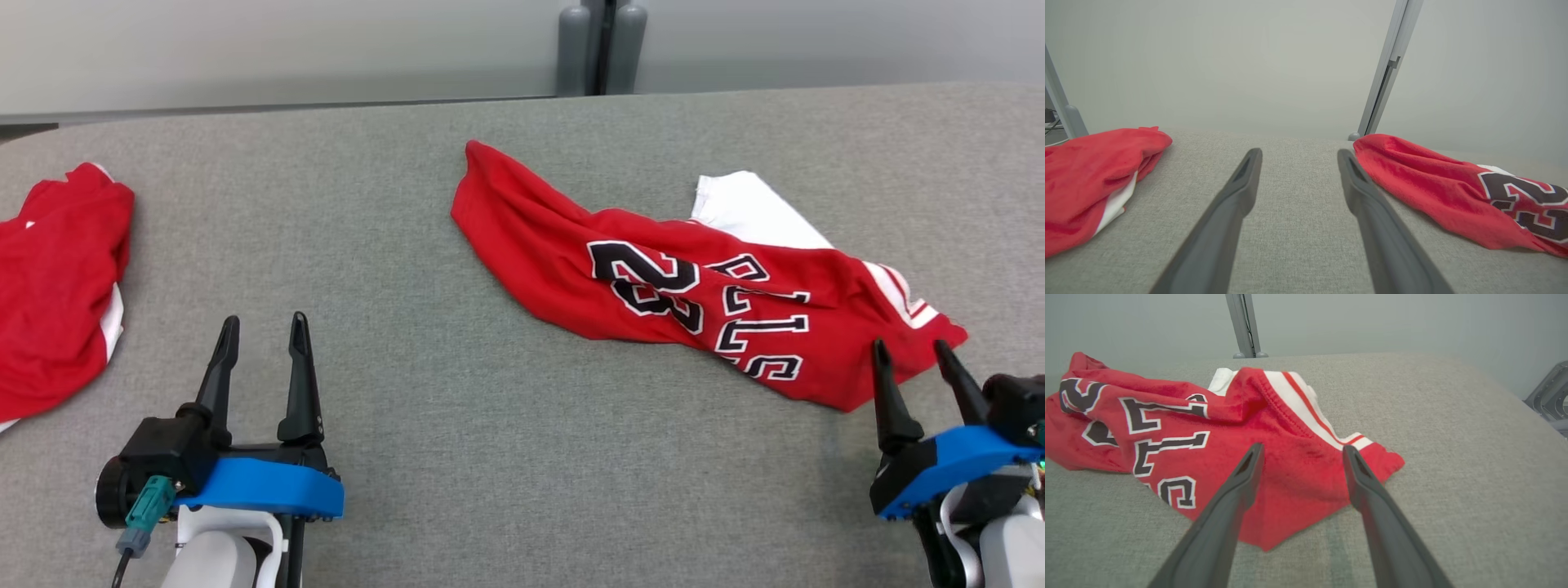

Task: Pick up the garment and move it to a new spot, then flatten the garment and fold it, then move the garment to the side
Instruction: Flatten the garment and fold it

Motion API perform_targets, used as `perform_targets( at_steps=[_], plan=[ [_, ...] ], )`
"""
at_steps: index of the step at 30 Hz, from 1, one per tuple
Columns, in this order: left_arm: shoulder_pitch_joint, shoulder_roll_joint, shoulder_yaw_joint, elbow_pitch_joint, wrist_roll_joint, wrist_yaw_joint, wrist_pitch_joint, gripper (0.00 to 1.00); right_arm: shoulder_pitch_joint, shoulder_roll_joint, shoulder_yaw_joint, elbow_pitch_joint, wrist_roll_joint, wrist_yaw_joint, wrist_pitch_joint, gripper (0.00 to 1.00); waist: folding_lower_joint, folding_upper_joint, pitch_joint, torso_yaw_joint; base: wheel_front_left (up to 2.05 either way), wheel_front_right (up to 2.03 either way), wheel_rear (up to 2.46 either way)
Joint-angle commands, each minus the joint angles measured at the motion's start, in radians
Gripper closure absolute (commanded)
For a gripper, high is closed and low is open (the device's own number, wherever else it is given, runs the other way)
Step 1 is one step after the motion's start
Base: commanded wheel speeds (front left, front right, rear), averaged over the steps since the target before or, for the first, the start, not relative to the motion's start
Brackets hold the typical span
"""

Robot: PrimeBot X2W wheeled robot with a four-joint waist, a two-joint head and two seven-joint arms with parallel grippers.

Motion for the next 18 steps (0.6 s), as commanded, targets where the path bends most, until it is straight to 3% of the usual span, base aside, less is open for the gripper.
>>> perform_targets(
  at_steps=[1,9,13,18],
  plan=[
    [0.008,0.002,0.0,-0.003,-0.003,0.003,0.004,0.0,0.016,0.006,-0.004,-0.021,0.013,0.0,0.016,0.0,0.0001,0.0,-0.01,-0.009,0.0,0.0,0.0],
    [0.007,0.001,-0.011,-0.005,-0.008,0.003,0.01,0.0,-0.048,-0.002,-0.063,-0.3,0.052,0.0,0.388,0.0,0.0001,0.0,-0.019,-0.017,0.0,0.0,0.0],
    [-0.007,0.005,-0.019,-0.01,-0.005,-0.005,0.01,0.0,-0.193,-0.057,-0.048,-0.262,0.065,0.0,0.577,0.0,0.0001,0.0,0.002,0.009,0.0,0.0,0.0],
    [-0.03,0.006,-0.037,-0.019,0.008,-0.009,0.01,0.0,-0.384,-0.136,0.02,-0.085,0.086,0.0,0.684,0.0,0.0001,0.0,0.048,0.071,0.0,0.0,0.0]
  ],
)
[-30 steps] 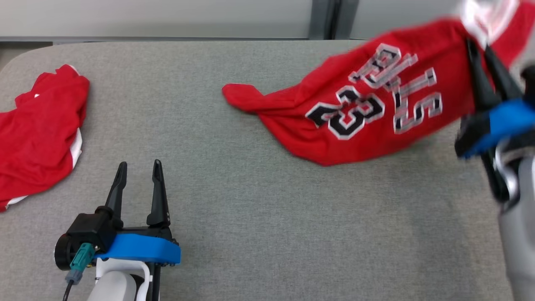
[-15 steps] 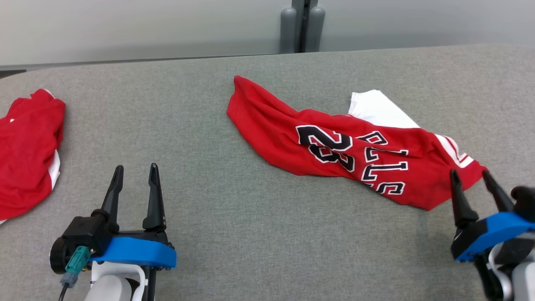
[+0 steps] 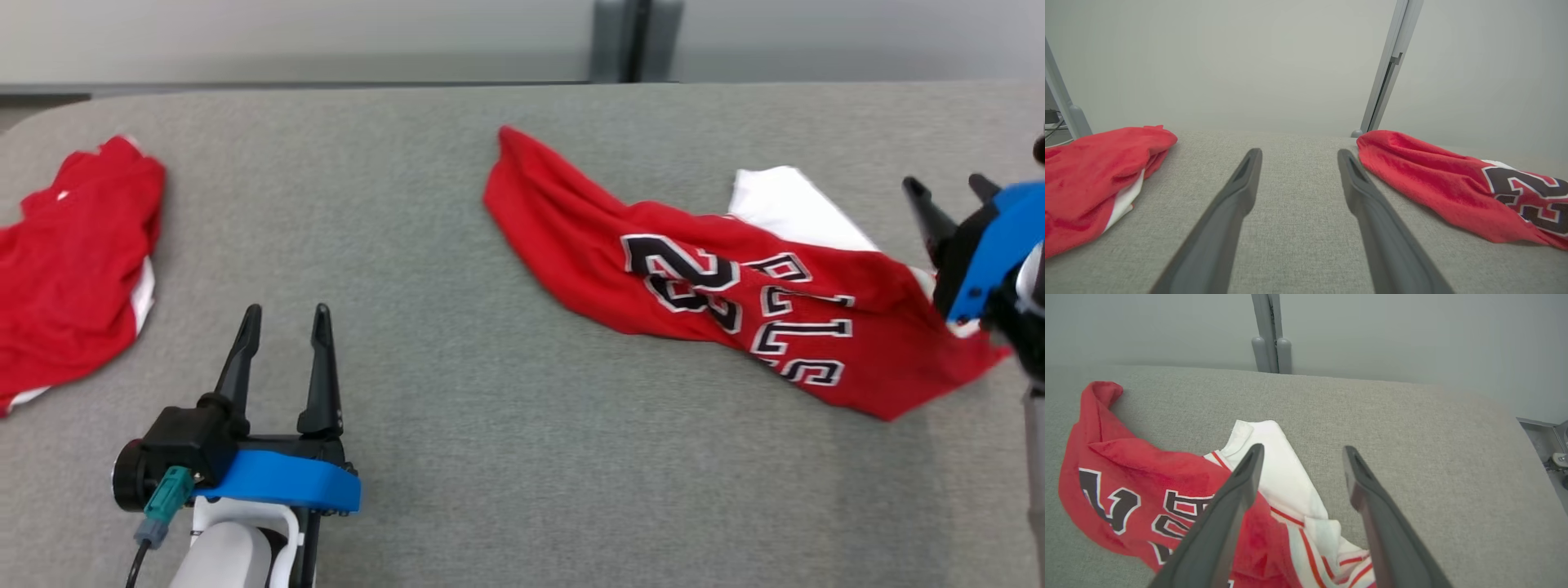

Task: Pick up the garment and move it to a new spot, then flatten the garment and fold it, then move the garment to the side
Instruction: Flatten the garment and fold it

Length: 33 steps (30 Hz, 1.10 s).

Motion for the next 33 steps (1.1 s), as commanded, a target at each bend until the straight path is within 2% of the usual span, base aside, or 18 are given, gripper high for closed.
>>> perform_targets(
  at_steps=[1,10,16,17,18,27,33],
  plan=[
    [-0.021,0.0,-0.003,-0.006,0.005,-0.002,0.002,0.0,-0.03,-0.017,0.006,0.028,0.006,0.0,0.004,0.0,0.0001,-0.0001,0.034,0.039,0.0,0.0,0.0],
    [-0.043,-0.008,-0.033,-0.028,0.019,-0.006,-0.001,0.0,-0.151,-0.127,0.04,0.316,-0.021,0.0,0.002,0.0,0.0001,-0.0001,0.12,0.175,0.0,0.0,0.0],
    [-0.044,-0.013,-0.034,-0.042,0.018,0.0,-0.006,0.0,-0.143,-0.138,0.076,0.425,-0.018,0.0,0.038,0.0,0.0001,-0.0001,0.143,0.194,0.0,0.0,0.0],
    [-0.049,-0.013,-0.033,-0.041,0.018,0.0,-0.007,0.0,-0.137,-0.132,0.084,0.44,-0.02,0.0,0.045,0.12,0.0001,-0.0001,0.144,0.193,0.0,0.0,0.0],
    [-0.053,-0.015,-0.034,-0.04,0.017,0.0,-0.008,0.0,-0.136,-0.13,0.095,0.445,-0.021,0.0,0.041,1.0,0.0001,-0.0001,0.144,0.191,0.0,0.0,0.0],
    [-0.046,-0.018,-0.039,-0.013,0.011,-0.005,-0.012,0.0,-0.213,-0.13,0.119,0.431,-0.004,0.0,-0.122,1.0,0.0001,-0.0001,0.087,0.163,0.0,0.0,0.0],
    [-0.028,-0.016,-0.034,-0.001,0.008,0.001,-0.013,0.0,-0.326,-0.117,0.163,0.37,0.021,0.0,-0.327,1.0,0.0001,-0.0001,0.029,0.157,0.0,0.0,0.0]
  ],
)
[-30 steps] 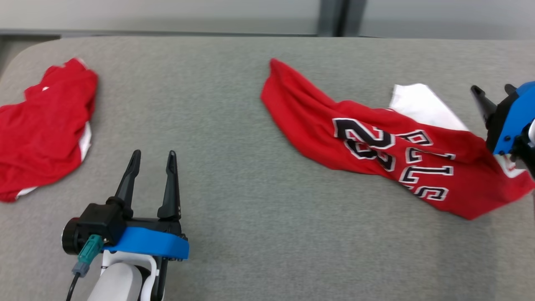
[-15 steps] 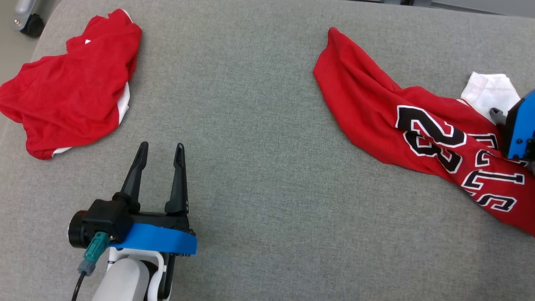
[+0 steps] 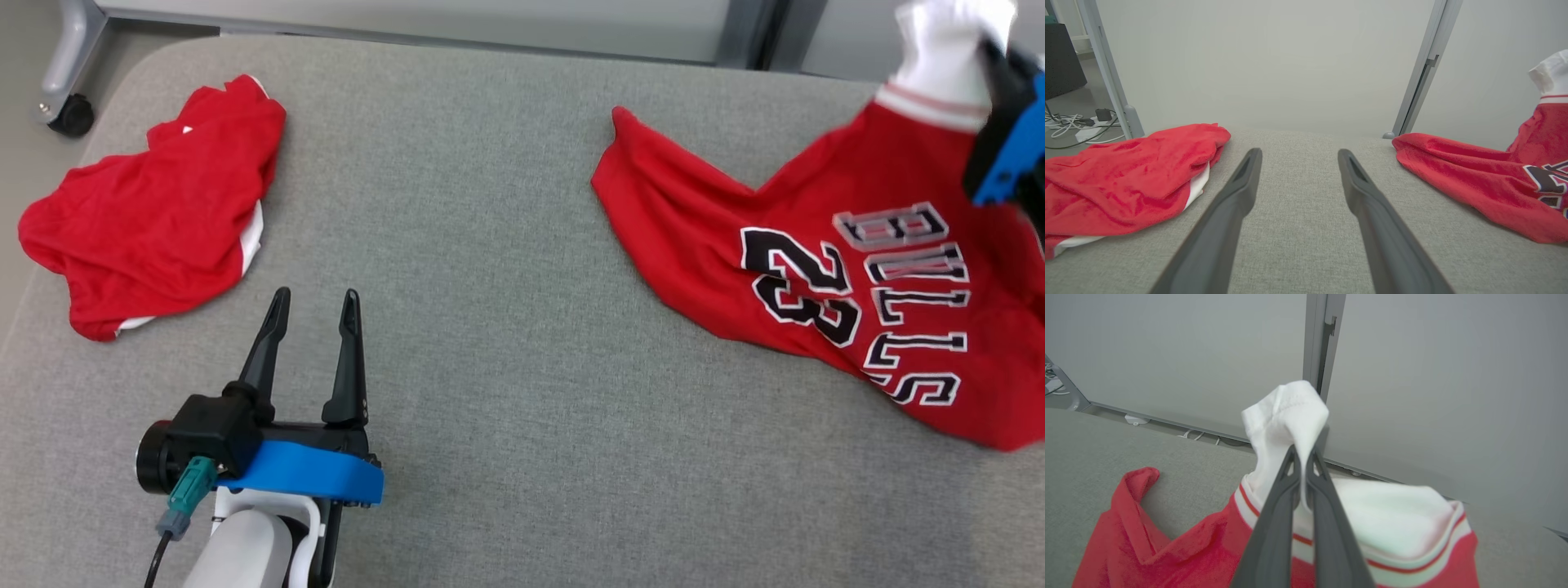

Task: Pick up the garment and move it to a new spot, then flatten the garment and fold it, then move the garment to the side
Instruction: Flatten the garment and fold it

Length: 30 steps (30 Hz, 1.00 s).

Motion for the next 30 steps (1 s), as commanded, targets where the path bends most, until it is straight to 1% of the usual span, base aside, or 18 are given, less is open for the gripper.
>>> perform_targets(
  at_steps=[1,8,10,13,16,18,21,24,26,28,30],
  plan=[
    [0.012,0.004,0.008,0.006,-0.003,0.002,-0.003,0.0,-0.061,0.008,0.035,-0.037,0.013,0.0,-0.075,1.0,0.0,0.0,-0.031,-0.01,0.0,0.0,0.0],
    [0.042,0.012,0.012,0.007,-0.01,0.011,-0.004,0.0,-0.152,-0.009,0.166,-0.147,0.04,0.0,-0.291,1.0,0.0,0.0,-0.105,-0.028,0.0,0.0,0.0],
    [0.045,0.013,0.012,0.006,-0.011,0.013,-0.003,0.0,-0.15,-0.019,0.186,-0.163,0.042,0.0,-0.31,1.0,0.0,0.0,-0.112,-0.033,0.0,0.0,0.0],
    [0.057,0.017,0.015,0.0,-0.016,0.02,-0.001,0.0,-0.088,-0.05,0.237,-0.214,0.064,0.0,-0.345,1.0,0.0,0.0,-0.129,-0.051,0.0,0.0,0.0],
    [0.071,0.021,0.02,-0.007,-0.018,0.028,0.002,0.0,0.035,-0.087,0.258,-0.287,0.096,0.0,-0.337,1.0,0.0,0.0,-0.144,-0.077,0.0,0.0,0.0],
    [0.085,0.029,0.026,-0.013,-0.022,0.034,0.006,0.0,0.147,-0.112,0.247,-0.343,0.115,0.0,-0.319,1.0,0.0,0.0,-0.156,-0.097,0.0,0.0,0.0],
    [0.1,0.037,0.036,-0.023,-0.028,0.043,0.006,0.0,0.357,-0.114,0.17,-0.416,0.129,0.0,-0.302,1.0,0.0,0.0,-0.167,-0.125,0.0,0.0,0.0],
    [0.108,0.044,0.04,-0.03,-0.032,0.045,0.009,0.0,0.57,-0.052,0.063,-0.488,0.101,0.0,-0.292,1.0,0.0,0.0,-0.173,-0.153,0.0,0.0,0.0],
    [0.111,0.049,0.042,-0.032,-0.034,0.045,0.013,0.0,0.702,0.001,0.014,-0.534,0.072,0.0,-0.281,1.0,0.0,0.0,-0.176,-0.172,0.0,0.0,0.0],
    [0.111,0.051,0.043,-0.036,-0.033,0.048,0.014,0.0,0.821,0.048,-0.007,-0.568,0.04,0.0,-0.257,1.0,0.0,0.0,-0.178,-0.188,0.0,0.0,0.0],
    [0.109,0.054,0.045,-0.039,-0.034,0.051,0.015,0.0,0.921,0.086,-0.01,-0.578,0.027,0.0,-0.21,1.0,0.0,0.0,-0.177,-0.203,0.0,0.0,0.0]
  ],
)
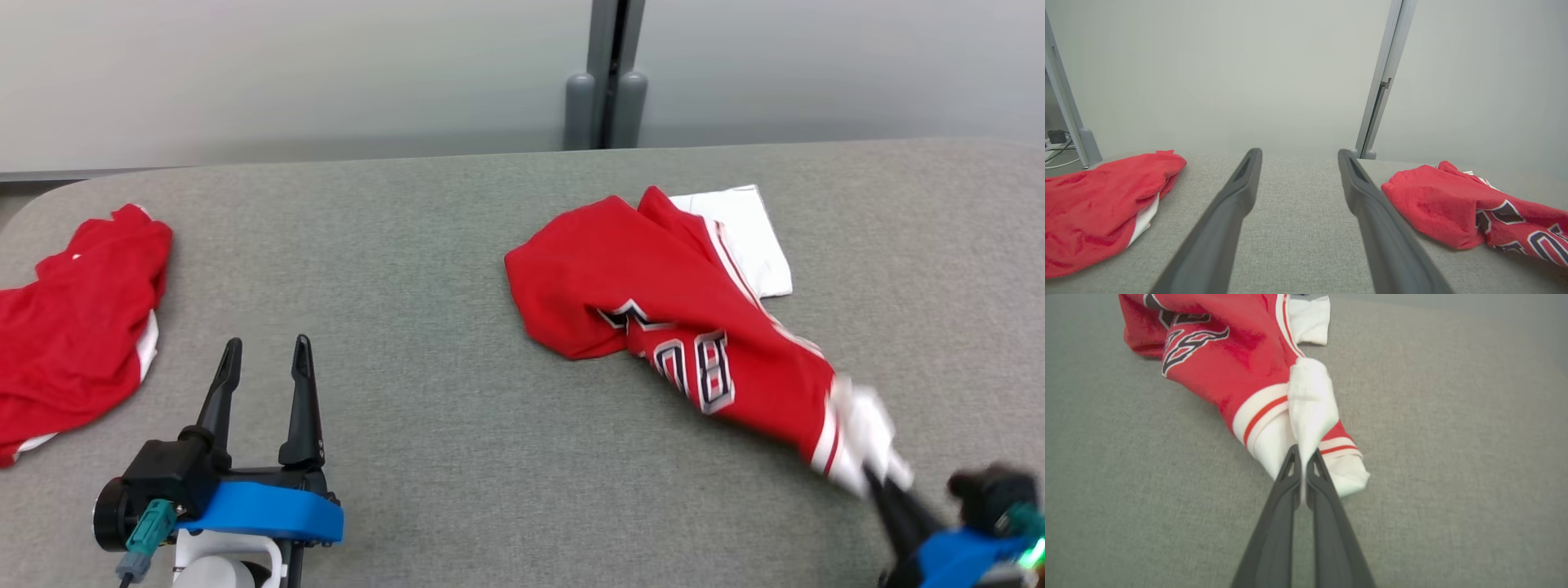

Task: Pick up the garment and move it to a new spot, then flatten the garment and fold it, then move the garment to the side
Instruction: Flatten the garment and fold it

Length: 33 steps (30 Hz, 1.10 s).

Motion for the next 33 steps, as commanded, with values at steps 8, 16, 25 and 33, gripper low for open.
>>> perform_targets(
  at_steps=[8,16,25,33],
  plan=[
    [-0.008,0.01,0.007,-0.012,-0.006,0.013,0.0,0.0,0.182,0.05,-0.038,-0.133,0.071,0.0,0.183,0.0,0.0002,0.0,0.013,-0.054,0.0,0.0,0.0],
    [-0.036,-0.001,-0.006,-0.005,-0.005,0.007,-0.003,0.0,-0.036,0.044,-0.094,-0.227,0.065,0.0,0.305,0.0,0.0002,0.0,0.034,-0.047,0.0,0.0,0.0],
    [-0.108,-0.004,-0.042,-0.022,0.019,-0.014,0.001,0.0,-0.512,0.034,-0.006,0.228,0.125,0.0,0.367,0.0,0.0002,0.0,0.136,0.049,0.0,0.0,0.0],
    [-0.154,-0.018,-0.07,-0.018,0.033,-0.022,-0.002,0.0,-0.734,0.007,0.022,0.578,0.116,0.0,0.365,0.0,0.0002,0.0,0.216,0.141,0.0,0.0,0.0]
  ],
)
